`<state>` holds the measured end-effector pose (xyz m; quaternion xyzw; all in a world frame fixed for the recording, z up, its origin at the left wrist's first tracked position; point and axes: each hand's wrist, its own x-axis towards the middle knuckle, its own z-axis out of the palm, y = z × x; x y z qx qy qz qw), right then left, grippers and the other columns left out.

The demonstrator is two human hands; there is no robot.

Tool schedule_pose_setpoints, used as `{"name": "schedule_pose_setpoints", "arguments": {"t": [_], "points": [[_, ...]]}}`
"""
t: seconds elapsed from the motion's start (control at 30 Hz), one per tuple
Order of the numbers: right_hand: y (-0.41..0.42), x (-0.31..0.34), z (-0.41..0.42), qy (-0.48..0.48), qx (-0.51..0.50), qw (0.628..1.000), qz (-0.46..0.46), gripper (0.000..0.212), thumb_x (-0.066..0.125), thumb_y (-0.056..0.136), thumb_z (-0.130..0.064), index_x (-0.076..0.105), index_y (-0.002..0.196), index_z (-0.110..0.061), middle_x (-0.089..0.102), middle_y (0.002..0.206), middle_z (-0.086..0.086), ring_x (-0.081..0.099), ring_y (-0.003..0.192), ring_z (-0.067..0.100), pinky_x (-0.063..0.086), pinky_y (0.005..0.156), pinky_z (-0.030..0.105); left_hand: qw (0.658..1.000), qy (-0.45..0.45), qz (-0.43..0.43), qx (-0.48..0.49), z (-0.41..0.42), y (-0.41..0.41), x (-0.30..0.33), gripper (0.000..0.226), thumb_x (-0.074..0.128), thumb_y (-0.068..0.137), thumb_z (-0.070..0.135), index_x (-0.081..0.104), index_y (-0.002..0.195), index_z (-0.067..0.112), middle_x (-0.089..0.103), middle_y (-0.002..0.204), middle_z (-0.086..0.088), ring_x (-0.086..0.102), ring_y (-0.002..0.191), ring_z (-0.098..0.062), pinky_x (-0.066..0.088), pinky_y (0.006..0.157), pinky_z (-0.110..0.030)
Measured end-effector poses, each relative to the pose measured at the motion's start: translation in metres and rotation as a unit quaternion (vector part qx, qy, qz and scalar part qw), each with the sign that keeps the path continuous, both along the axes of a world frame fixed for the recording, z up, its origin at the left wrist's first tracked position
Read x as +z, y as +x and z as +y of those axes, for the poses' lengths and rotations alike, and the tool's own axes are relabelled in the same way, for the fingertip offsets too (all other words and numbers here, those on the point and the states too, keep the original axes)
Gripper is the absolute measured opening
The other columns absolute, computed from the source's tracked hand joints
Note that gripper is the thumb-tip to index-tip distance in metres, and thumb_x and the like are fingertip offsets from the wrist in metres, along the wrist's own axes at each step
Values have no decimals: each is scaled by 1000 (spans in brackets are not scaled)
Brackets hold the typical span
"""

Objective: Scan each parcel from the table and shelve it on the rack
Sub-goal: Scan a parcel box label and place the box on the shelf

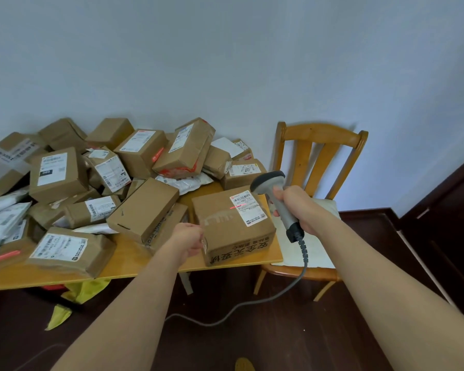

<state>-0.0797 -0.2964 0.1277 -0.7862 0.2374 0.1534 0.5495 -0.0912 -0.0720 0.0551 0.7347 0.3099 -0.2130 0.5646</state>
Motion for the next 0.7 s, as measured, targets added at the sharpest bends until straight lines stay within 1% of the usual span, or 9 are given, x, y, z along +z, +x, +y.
{"name": "schedule_pose_setpoints", "arguments": {"t": [0.03,0.1,0.13,0.2,0.3,0.47,0.57,0.63,0.7], "points": [[-2,2,1,-1,-1,1000,-1,40,49,101,-34,50,129,-6,65,117,17,63,85,24,54,91,38,1000,-1,-2,0,0,-2,1,19,53,96,5,61,113,8,64,100,-11,63,84,-22,52,70,-34],[-4,7,3,-19,5,1000,3,42,49,101,-36,50,131,-6,65,117,17,62,82,23,53,83,34,1000,1,-5,1,-1,-5,4,18,53,97,7,61,113,8,63,100,-10,63,86,-22,53,74,-35],[-6,9,4,-30,9,999,4,43,48,101,-36,50,132,-6,66,117,16,61,79,22,50,78,32,1000,2,-6,0,-1,-7,4,18,52,97,7,60,113,9,63,100,-10,62,86,-22,53,75,-34],[-8,13,4,-46,10,999,-1,43,47,102,-36,49,133,-6,66,113,15,60,77,20,47,74,31,1000,0,-9,-2,-1,-11,6,18,51,98,8,60,113,9,62,99,-10,62,85,-21,52,73,-33],[-13,17,3,-52,8,998,-15,43,45,102,-37,48,133,-7,63,100,14,60,81,23,47,74,33,1000,-4,-12,-3,-1,-15,8,16,52,98,8,60,111,9,62,97,-9,63,86,-22,52,72,-33],[-15,21,2,-45,15,998,-32,43,45,101,-39,48,133,-10,63,100,15,61,82,25,48,75,35,1000,-11,-13,2,-1,-20,10,14,50,98,8,61,107,9,61,91,-9,61,83,-22,53,76,-34],[-17,24,2,-46,25,998,-37,40,46,101,-39,50,130,-11,61,98,14,61,80,23,49,74,35,1000,-13,-7,2,-1,-23,12,12,52,97,7,60,104,10,63,96,-11,62,88,-23,53,76,-35],[-19,25,1,-44,26,998,-39,40,46,101,-38,49,130,-10,61,94,14,61,79,24,48,73,35,1000,-14,-5,-1,-2,-25,13,11,51,97,5,60,95,11,63,102,-12,63,92,-23,53,78,-35],[-21,26,-1,-28,22,998,-42,41,47,101,-37,49,131,-9,62,90,13,61,80,24,51,77,38,1000,-14,-6,-2,-2,-27,13,14,51,97,5,59,88,12,62,105,-12,63,93,-23,53,79,-35]]}}
